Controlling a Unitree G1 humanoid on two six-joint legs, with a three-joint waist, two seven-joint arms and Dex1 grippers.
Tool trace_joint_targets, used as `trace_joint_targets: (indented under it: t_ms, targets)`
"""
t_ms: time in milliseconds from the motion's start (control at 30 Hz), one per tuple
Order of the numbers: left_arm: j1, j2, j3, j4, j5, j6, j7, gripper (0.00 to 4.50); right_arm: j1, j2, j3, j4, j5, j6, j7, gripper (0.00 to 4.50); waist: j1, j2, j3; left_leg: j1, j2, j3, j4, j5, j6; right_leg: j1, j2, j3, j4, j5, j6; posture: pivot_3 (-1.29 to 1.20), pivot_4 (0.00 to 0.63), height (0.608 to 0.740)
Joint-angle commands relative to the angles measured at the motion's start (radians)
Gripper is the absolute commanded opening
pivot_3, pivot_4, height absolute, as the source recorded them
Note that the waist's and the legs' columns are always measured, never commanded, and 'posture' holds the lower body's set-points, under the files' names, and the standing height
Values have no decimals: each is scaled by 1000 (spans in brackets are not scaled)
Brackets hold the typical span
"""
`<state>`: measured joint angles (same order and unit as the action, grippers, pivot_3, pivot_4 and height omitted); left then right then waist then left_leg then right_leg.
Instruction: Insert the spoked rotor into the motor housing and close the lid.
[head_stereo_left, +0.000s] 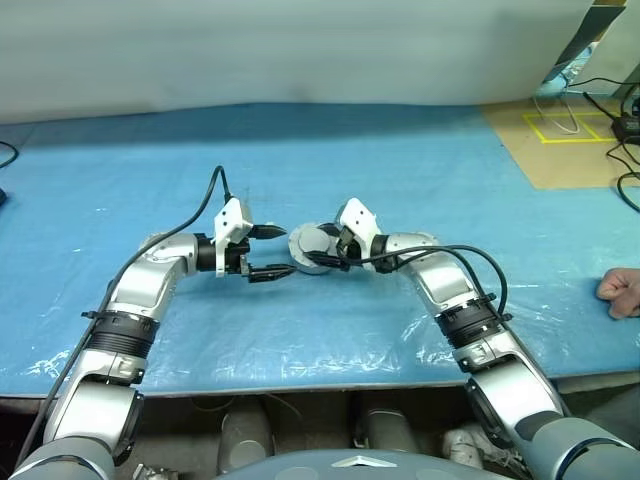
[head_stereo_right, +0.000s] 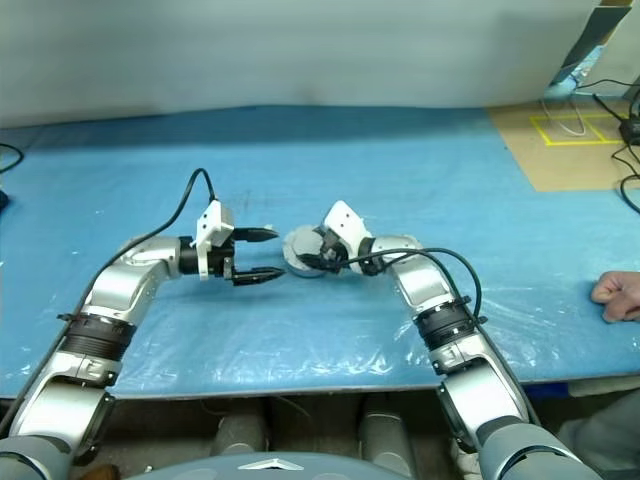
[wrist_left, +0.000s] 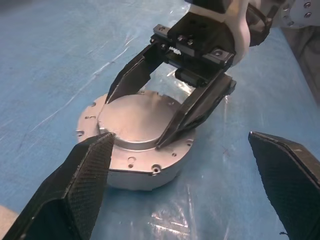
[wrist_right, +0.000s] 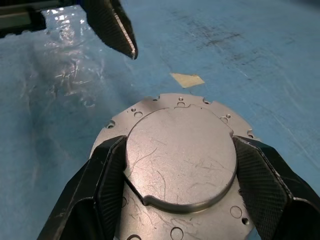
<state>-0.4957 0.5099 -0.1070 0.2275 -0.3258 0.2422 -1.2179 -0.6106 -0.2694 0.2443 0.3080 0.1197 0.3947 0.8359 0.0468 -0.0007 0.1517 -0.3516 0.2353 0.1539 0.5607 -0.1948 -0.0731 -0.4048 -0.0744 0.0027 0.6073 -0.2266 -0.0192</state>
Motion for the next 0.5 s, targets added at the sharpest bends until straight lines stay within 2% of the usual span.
trace_joint_targets:
  t_ms: [33, 333, 500]
  targets:
    - [-7, 9, 9, -14, -1, -14, -4, 4500, 18, -9, -38, -8, 40, 86, 7, 2970, 1, 0, 0, 0, 0, 0, 0, 0, 0, 0, 0, 0, 0, 0, 0, 0, 150, 740]
    - [-10, 5, 6, -10, 1, -20, -1, 4500, -19, -36, -27, -68, 44, 76, 43, 2970, 2, 0, 0, -13, 1, -1, 0, 0, 0, -11, 1, -2, -1, 0, 1, 0, 150, 740]
    - [-10, 4, 6, -13, 1, -18, 1, 4500, -22, -20, 4, 37, -20, 23, -7, 2970, 1, 0, 0, -16, 1, -1, 1, 0, 0, -14, 1, -2, 0, 1, 2, 0, 150, 740]
